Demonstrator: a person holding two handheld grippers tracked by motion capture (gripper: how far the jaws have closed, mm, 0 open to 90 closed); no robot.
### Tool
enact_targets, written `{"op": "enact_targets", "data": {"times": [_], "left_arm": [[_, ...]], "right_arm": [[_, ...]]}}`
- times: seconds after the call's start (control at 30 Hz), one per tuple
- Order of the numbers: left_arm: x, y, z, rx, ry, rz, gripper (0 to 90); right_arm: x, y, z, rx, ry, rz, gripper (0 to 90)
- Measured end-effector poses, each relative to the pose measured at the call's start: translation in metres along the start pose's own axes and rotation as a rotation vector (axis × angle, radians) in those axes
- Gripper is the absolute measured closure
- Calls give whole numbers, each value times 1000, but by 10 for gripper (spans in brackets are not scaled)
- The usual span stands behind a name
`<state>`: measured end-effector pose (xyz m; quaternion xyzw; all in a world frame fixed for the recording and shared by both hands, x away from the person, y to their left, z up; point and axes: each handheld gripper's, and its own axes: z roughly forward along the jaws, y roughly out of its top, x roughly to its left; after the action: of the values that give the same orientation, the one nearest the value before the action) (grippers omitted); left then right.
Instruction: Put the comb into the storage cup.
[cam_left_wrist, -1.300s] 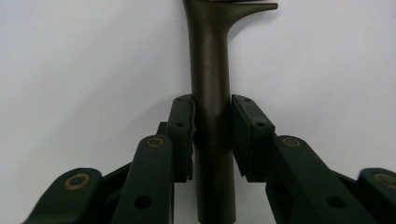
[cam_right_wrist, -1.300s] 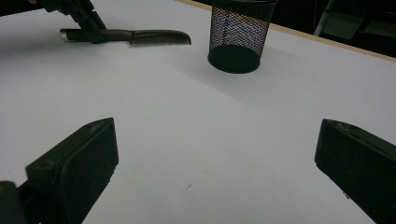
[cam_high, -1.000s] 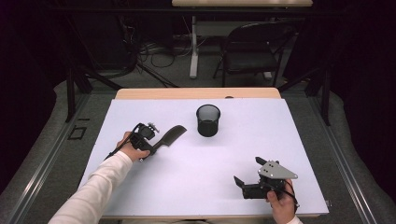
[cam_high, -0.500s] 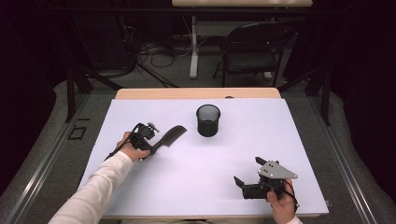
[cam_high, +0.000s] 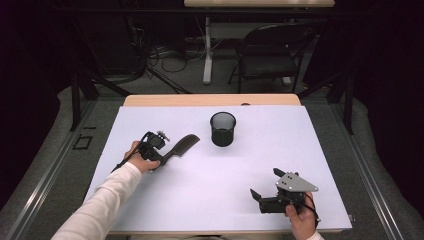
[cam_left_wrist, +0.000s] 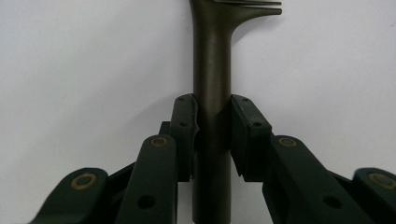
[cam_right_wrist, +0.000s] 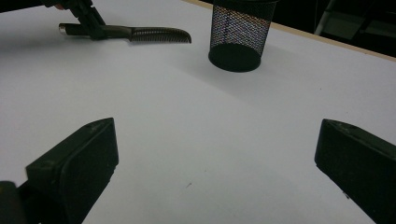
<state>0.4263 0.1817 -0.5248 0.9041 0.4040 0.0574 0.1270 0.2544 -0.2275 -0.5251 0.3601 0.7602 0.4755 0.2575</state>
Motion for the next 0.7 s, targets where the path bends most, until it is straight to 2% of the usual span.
{"op": "enact_targets", "data": {"times": [0.4, 0.7], "left_arm": [[4, -1, -7, -42, 6, -29, 722], [7, -2, -14, -109, -9, -74, 722]], "right_arm": [[1, 0, 1, 1, 2, -3, 0], [1, 0, 1, 3, 2, -2, 0]]}}
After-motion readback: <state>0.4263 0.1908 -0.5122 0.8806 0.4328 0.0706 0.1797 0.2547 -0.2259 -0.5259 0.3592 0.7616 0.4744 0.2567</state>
